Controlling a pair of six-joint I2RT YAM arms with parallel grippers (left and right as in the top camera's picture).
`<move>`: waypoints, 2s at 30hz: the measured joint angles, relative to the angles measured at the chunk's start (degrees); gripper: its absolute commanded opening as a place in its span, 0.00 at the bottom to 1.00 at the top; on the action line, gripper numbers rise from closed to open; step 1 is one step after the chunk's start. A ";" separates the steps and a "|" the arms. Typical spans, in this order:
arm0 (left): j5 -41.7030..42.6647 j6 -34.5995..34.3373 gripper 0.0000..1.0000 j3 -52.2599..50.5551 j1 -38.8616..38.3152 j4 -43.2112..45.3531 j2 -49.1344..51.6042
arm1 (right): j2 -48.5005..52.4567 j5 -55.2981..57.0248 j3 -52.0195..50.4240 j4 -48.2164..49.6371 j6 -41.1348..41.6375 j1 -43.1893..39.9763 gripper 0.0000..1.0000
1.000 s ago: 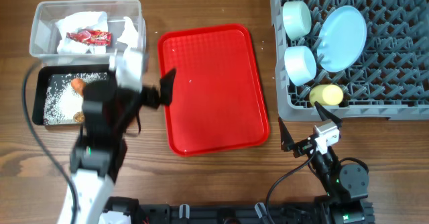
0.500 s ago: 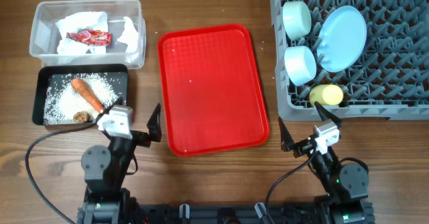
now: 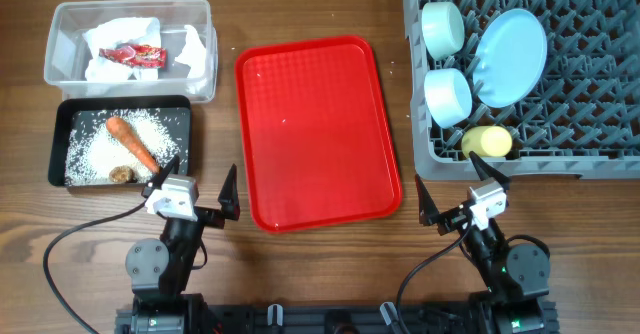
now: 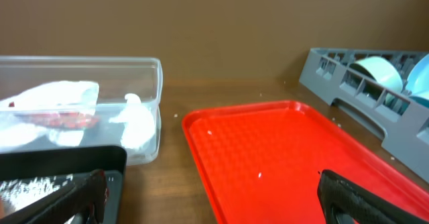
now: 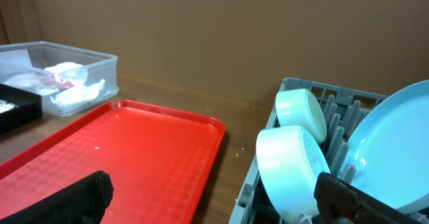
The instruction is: Sort waste into correct bins and load items into the dishwasher rack
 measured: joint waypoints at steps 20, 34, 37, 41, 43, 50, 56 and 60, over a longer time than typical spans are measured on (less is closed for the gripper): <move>0.00 0.00 1.00 -0.04 0.00 -5.62 -6.60 | 0.00 0.00 0.00 0.00 0.00 0.00 1.00; 0.00 0.00 1.00 -0.04 0.00 -5.62 -6.60 | 0.00 0.00 0.00 0.00 0.00 0.00 0.99; 0.00 0.00 1.00 -0.04 0.00 -5.62 -6.60 | 0.00 0.00 0.00 0.00 0.00 0.00 1.00; 0.00 0.00 1.00 -0.04 0.00 -5.62 -6.60 | 0.00 0.00 0.00 0.00 0.00 0.00 1.00; 0.00 0.00 1.00 -0.04 0.00 -5.62 -6.60 | 0.00 0.00 0.00 0.00 0.00 0.00 1.00; 0.00 0.00 1.00 -0.04 0.00 -5.62 -6.60 | 0.00 0.00 0.00 0.00 0.00 0.00 1.00; 0.00 0.00 1.00 -0.04 0.00 -5.62 -6.60 | 0.00 0.00 0.00 0.00 0.00 0.00 1.00; 0.00 0.00 1.00 -0.04 0.00 -5.62 -6.60 | 0.00 0.00 0.00 0.00 0.00 0.00 1.00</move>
